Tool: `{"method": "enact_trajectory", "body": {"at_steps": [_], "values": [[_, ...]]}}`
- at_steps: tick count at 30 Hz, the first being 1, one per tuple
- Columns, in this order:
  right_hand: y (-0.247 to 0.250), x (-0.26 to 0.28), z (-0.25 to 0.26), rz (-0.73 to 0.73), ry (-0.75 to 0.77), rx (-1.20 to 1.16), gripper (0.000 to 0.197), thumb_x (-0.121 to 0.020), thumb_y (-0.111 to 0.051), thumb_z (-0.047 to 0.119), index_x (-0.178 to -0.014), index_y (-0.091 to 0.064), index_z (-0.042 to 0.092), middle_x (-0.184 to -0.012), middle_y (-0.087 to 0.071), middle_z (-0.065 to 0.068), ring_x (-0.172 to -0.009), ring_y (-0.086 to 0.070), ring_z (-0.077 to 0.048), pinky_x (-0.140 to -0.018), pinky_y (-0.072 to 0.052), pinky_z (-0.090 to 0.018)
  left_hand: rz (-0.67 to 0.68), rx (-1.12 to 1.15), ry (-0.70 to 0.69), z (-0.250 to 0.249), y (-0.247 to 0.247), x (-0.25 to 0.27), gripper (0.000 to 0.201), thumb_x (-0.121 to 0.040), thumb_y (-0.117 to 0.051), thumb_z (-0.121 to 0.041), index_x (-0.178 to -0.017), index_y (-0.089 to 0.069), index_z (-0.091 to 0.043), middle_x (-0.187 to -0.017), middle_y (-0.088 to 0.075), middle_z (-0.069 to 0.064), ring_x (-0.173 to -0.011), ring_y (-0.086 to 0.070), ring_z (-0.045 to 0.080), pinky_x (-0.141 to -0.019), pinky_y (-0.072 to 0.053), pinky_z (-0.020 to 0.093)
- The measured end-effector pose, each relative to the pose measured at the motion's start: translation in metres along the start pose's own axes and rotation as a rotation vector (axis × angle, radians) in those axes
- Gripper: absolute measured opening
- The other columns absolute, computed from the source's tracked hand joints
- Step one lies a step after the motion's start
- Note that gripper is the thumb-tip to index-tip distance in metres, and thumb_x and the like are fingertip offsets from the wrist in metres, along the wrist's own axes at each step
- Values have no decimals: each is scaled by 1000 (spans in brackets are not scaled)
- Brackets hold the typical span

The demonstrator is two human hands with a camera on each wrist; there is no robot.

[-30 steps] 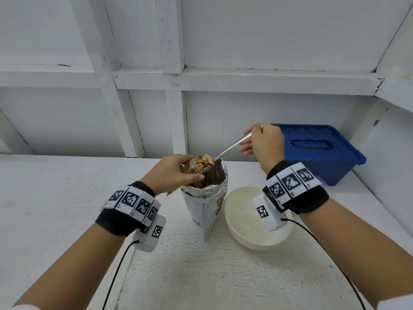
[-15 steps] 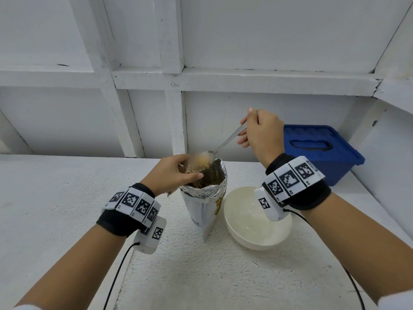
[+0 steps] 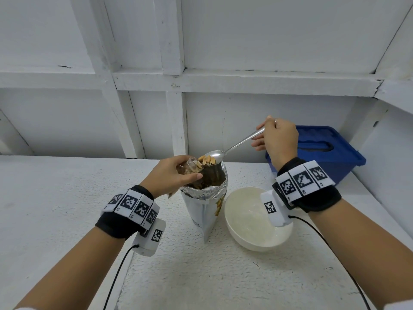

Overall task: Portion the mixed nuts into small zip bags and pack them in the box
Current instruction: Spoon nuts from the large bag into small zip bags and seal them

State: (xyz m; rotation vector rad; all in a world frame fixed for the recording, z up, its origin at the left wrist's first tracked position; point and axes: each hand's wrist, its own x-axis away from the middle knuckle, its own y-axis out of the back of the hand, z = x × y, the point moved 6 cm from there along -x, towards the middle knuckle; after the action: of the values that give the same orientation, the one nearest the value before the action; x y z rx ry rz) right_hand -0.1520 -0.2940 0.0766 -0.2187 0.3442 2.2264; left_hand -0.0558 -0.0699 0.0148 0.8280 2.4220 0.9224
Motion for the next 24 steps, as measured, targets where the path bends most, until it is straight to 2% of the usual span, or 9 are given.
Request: {"method": "enact_trajectory", "body": {"at_steps": [5,8,11,15,17,19,22,23,24], "values": [[-8,9,10,19,71,32,36,-100,-37,23,-73,-56,9,-56,-58,-8,-37,-56,-7,-39,-47,-19,1,-2,-11,-1,-1,-1,50,-78,-70,-36,-122,-56,-16,-94,-60,-8,-80,-53,-4,-65,-40,7],[-20,21,28,59,205,74,33,-100,-38,24,-73,-54,14,-56,-58,-5,-39,-57,-6,-41,-48,-18,-25,12,-6,-1,-1,0,53,-78,-70,-36,-124,-55,-16,-97,-63,-4,-80,-54,-3,-65,-40,6],[-33,34,44,104,332,104,31,-100,-38,24,-77,-56,12,-57,-57,-3,-42,-58,-3,-41,-47,-15,-75,51,-6,-1,0,2,50,-77,-72,-35,-120,-57,-15,-91,-63,-7,-79,-55,-5,-62,-42,4],[-46,51,64,132,554,122,31,-99,-41,19,-79,-60,4,-55,-60,-7,-47,-61,-7,-44,-52,-27,-150,94,-10,1,3,5,32,-78,-72,-34,-101,-60,-17,-80,-62,-7,-72,-55,1,-59,-41,6],[-49,57,72,173,655,117,30,-98,-43,17,-79,-61,2,-56,-61,-10,-51,-63,-7,-44,-52,-33,-179,114,-20,2,5,7,24,-78,-71,-33,-87,-59,-14,-70,-57,-3,-65,-49,8,-56,-38,8],[-48,61,77,190,729,102,30,-98,-43,19,-80,-61,2,-57,-61,-9,-54,-64,-7,-44,-51,-36,-207,135,-26,3,7,9,23,-79,-71,-31,-77,-56,-14,-65,-53,-2,-60,-45,8,-54,-36,10],[-35,55,79,138,717,18,29,-97,-41,24,-85,-61,6,-59,-60,-2,-53,-64,-5,-44,-52,-30,-225,187,-21,6,11,10,14,-81,-69,-27,-76,-57,-21,-65,-56,-9,-58,-51,0,-56,-38,7],[-29,50,78,109,694,-9,27,-97,-41,24,-87,-60,8,-61,-59,2,-53,-63,-4,-45,-52,-25,-221,215,-13,8,12,11,10,-81,-69,-27,-84,-61,-22,-70,-61,-11,-62,-55,-3,-60,-41,6],[-22,46,76,78,667,-23,24,-97,-41,22,-88,-59,9,-63,-58,4,-53,-63,-3,-46,-52,-20,-220,238,-2,11,13,11,15,-82,-68,-27,-94,-64,-20,-76,-65,-10,-67,-59,-3,-65,-44,8]]}}
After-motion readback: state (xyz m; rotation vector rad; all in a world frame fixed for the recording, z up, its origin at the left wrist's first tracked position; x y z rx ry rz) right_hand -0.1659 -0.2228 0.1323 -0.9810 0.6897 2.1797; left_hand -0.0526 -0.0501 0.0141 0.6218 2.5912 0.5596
